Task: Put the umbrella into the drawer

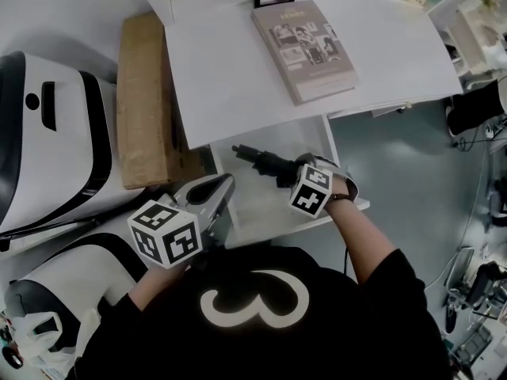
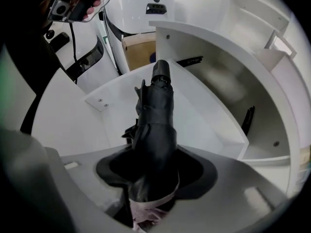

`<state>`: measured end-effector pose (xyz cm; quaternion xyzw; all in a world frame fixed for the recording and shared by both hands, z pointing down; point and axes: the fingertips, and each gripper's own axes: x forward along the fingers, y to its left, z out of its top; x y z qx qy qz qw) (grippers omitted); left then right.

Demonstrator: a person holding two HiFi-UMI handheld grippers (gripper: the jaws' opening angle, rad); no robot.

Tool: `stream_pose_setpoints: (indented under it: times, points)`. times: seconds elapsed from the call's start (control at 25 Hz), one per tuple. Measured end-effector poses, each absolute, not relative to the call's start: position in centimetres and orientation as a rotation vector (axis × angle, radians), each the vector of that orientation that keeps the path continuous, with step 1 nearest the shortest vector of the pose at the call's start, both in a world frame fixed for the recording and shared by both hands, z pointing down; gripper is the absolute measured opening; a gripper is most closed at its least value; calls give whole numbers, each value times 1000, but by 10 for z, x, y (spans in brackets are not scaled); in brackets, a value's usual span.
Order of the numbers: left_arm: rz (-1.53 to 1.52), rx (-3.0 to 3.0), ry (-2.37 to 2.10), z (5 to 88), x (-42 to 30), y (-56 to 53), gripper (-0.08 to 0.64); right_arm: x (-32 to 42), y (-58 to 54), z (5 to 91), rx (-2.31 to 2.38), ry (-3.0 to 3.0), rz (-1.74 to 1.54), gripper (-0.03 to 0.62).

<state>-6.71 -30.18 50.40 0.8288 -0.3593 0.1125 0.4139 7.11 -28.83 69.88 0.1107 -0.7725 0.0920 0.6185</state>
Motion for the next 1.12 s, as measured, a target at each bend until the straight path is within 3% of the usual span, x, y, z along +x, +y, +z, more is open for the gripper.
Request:
stream_pose_setpoints:
  times: [0.76, 1.12]
  points:
    - [319, 2009, -951, 533, -89, -308, 8, 70, -291, 775, 243, -1700, 258, 236]
    - [316, 2038, -928, 526, -85, -317, 8, 67, -301, 749, 280, -1745, 283, 293]
